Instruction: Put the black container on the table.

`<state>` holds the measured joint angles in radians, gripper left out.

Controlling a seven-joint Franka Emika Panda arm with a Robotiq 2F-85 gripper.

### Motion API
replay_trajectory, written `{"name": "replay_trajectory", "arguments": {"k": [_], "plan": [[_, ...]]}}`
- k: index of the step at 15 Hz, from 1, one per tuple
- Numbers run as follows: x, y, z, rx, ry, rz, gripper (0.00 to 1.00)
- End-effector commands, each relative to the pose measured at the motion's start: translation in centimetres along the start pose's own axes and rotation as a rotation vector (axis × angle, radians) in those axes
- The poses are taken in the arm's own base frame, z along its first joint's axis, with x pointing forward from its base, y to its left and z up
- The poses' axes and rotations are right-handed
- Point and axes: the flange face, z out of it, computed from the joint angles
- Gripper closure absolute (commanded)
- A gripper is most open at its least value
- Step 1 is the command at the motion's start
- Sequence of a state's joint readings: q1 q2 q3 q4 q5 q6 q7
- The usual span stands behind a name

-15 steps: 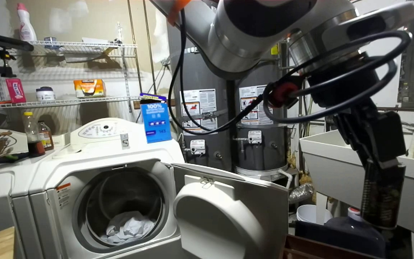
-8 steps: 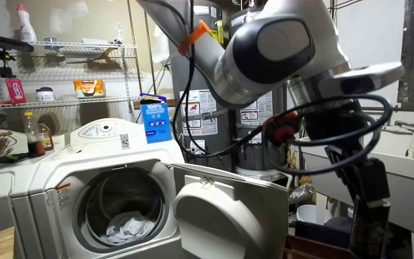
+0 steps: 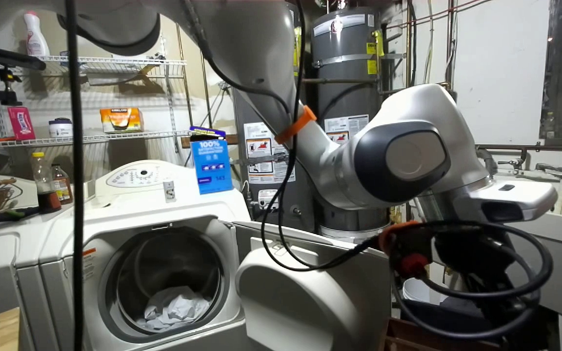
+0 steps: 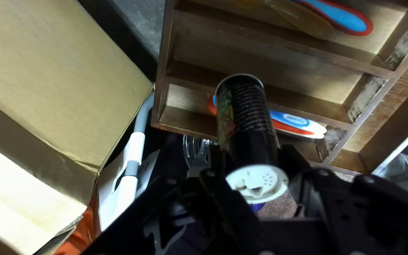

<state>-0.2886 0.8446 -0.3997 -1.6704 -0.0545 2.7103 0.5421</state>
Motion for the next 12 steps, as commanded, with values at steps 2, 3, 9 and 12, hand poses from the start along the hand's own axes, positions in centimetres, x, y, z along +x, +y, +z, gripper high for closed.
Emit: {"name": "replay_trajectory", "arguments": {"k": [2, 3, 9, 12], "plan": [[1.1, -0.2, 0.8, -0.005, 0.014, 0.005, 0.55], [1.4, -0.4, 1.1, -0.005, 0.016, 0.008, 0.55], [1.0, -3.6, 2.3, 0.004, 0.056, -0.002, 0.80], [0.0, -6.0, 3.2, 0.019, 0.082, -0.009, 0.80]]}}
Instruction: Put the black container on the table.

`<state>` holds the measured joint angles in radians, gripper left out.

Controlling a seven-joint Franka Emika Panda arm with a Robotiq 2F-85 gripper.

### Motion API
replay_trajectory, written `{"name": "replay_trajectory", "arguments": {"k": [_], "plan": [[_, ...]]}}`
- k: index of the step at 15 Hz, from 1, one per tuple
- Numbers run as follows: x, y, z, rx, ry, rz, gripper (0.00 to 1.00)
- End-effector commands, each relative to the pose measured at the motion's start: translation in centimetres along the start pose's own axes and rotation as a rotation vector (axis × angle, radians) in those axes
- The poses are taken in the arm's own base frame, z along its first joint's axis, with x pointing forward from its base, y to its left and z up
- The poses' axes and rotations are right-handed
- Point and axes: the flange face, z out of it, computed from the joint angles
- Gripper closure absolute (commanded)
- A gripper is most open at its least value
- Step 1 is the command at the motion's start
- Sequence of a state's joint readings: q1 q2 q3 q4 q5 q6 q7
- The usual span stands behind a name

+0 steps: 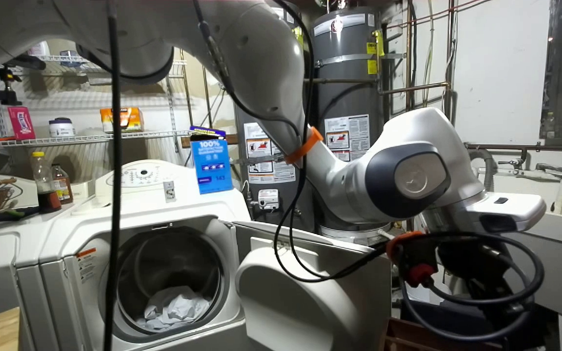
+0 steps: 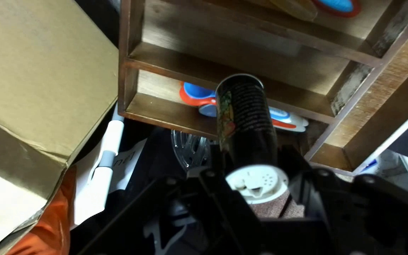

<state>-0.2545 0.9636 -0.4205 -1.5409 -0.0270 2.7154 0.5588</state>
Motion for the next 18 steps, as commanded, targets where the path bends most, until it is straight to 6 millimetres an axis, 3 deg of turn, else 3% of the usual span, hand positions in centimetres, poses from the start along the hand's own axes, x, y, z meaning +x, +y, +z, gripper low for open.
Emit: {"name": "replay_trajectory", "arguments": {"k": [1, 11, 18], "plan": [[-0.6, -3.0, 1.4, 0.028, 0.047, 0.013, 0.80], [-1.3, -5.6, 4.0, 0.072, 0.075, 0.035, 0.80], [-1.3, -6.2, 5.4, 0.105, 0.045, 0.067, 0.80]]}}
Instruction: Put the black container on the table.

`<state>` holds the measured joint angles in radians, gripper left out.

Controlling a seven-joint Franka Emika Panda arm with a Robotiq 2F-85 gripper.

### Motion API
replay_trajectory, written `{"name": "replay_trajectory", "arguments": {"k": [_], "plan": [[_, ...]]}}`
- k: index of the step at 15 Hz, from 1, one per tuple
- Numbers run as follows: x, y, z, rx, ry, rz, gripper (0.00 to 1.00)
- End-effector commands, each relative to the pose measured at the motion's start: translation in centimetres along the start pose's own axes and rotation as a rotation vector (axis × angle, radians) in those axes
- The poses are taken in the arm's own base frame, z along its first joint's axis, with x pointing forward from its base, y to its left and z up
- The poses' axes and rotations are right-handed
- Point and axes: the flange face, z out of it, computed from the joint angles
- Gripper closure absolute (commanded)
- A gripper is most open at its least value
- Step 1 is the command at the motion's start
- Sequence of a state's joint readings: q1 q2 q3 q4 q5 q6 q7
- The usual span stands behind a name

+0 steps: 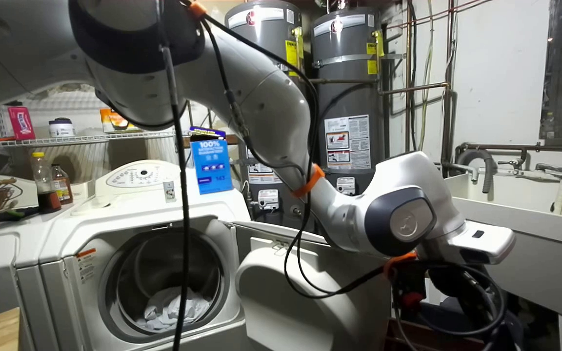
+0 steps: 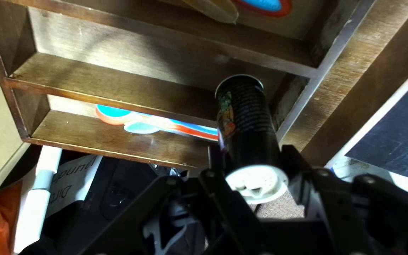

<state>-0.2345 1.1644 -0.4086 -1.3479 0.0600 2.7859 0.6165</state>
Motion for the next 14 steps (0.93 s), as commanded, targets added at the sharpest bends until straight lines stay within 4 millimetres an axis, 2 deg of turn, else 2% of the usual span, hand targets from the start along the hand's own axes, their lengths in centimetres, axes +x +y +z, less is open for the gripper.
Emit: {"name": "replay_trajectory", "arguments": {"k": [1, 6, 7, 8, 10, 13, 14], "plan": [[0.4, -0.5, 1.2, 0.036, -0.013, 0.036, 0.80], [0.0, -0.6, 1.9, 0.048, -0.032, 0.048, 0.80], [-0.1, -0.7, 1.9, 0.050, -0.037, 0.048, 0.52], [-0.2, -0.7, 1.9, 0.051, -0.045, 0.047, 0.29], [-0.3, -0.8, 2.0, 0.046, -0.057, 0.050, 0.25], [0.2, -0.7, 1.1, 0.038, -0.035, 0.053, 0.06], [0.5, -0.7, 0.2, 0.043, -0.014, 0.047, 0.01]]}}
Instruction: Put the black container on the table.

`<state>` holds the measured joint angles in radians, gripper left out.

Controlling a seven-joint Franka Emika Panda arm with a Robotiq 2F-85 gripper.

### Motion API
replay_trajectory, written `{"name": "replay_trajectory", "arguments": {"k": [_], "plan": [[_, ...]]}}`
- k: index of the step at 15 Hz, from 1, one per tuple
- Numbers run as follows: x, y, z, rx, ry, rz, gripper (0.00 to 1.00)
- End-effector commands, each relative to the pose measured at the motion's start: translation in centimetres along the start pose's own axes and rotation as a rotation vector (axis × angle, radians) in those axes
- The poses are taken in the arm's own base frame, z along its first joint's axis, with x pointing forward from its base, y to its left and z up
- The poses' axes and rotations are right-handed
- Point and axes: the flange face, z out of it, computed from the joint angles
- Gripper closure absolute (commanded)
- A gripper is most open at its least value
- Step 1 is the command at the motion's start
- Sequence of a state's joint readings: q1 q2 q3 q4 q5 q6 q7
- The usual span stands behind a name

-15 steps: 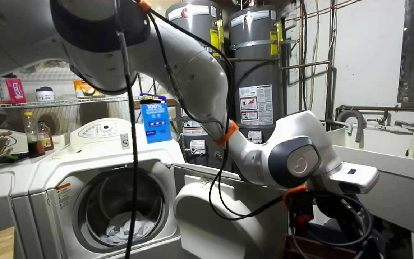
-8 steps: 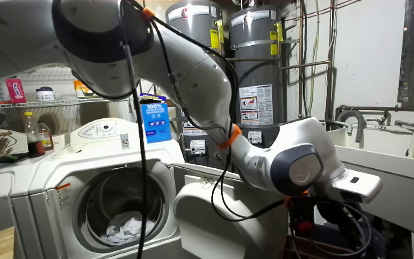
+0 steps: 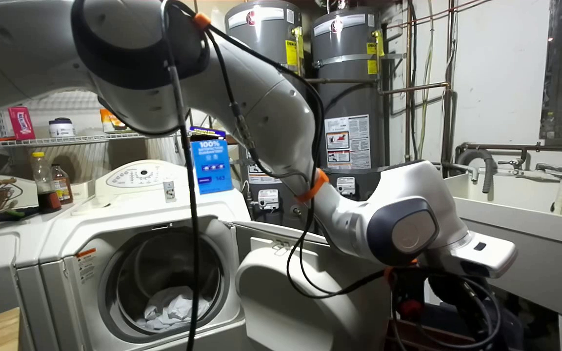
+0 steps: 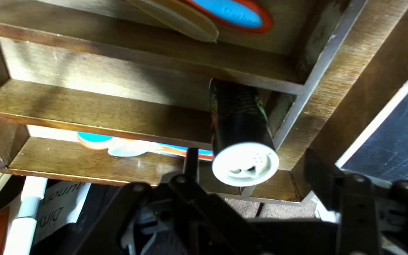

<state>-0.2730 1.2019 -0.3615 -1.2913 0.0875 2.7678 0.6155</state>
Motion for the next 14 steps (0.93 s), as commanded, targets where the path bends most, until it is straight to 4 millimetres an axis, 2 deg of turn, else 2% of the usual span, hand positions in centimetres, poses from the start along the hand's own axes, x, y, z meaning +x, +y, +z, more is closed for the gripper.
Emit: {"name": "replay_trajectory", "arguments": {"k": [1, 5, 8, 13, 14], "plan": [[1.1, -0.4, -2.2, 0.020, 0.044, -0.006, 0.00], [1.7, -1.1, -6.8, 0.048, 0.148, -0.109, 0.00], [0.8, -1.4, -10.8, 0.104, 0.277, -0.231, 0.00], [-2.3, -0.3, -16.1, 0.241, 0.514, -0.415, 0.00], [-2.9, -0.1, -16.6, 0.284, 0.553, -0.435, 0.00]]}}
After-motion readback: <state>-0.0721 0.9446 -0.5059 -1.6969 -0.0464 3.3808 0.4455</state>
